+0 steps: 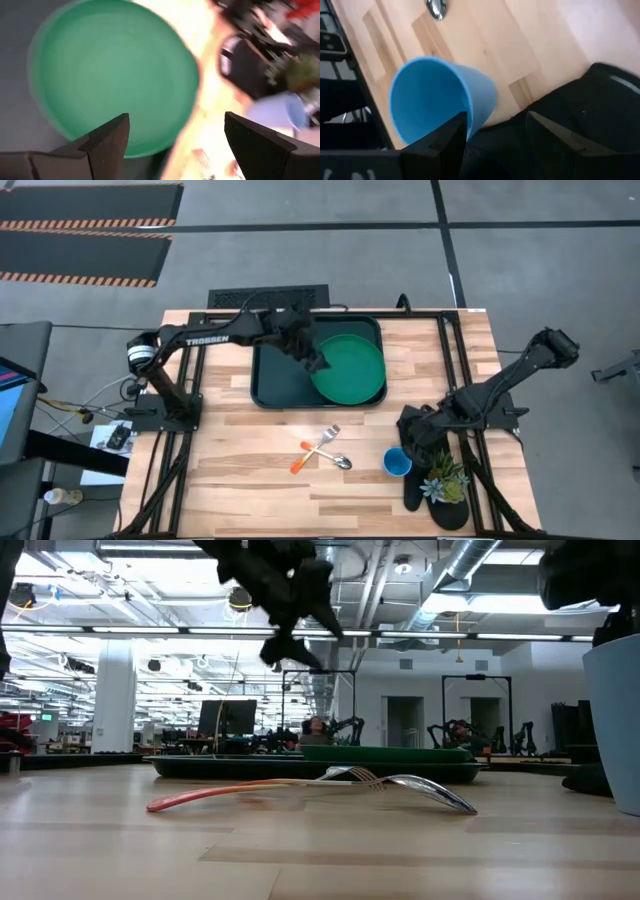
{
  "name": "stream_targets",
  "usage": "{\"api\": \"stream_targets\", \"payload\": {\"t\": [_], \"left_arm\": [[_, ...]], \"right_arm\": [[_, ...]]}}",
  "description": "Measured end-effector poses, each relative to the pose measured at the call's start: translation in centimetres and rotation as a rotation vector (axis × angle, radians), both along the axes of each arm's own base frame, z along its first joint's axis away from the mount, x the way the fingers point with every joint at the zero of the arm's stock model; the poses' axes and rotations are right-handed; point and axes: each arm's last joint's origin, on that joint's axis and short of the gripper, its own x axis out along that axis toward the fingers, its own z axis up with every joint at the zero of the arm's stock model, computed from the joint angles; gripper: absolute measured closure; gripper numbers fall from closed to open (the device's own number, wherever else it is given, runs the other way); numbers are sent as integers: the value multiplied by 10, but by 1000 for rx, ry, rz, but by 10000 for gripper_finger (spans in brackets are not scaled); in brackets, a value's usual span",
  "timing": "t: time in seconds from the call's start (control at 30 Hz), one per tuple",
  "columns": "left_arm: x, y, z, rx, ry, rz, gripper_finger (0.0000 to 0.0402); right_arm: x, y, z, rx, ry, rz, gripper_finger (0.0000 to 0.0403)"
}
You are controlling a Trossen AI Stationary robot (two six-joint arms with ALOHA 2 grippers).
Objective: Pick and place plate/cup/fork/spoon on tray
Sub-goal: Put the blue cup on top of the green plate on the black tray
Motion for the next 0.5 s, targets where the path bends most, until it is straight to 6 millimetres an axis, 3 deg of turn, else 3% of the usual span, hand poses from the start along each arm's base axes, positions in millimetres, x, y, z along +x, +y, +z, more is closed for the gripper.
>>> {"api": "stream_targets", "payload": {"t": [0.23,0.5], "left_arm": [[11,-41,3,83,-14,-75,95],[12,-48,2,127,14,-35,95]], "right_arm": [[2,-2,-2,-17,2,10,175],[8,1,-9,-29,34,43,177]]}}
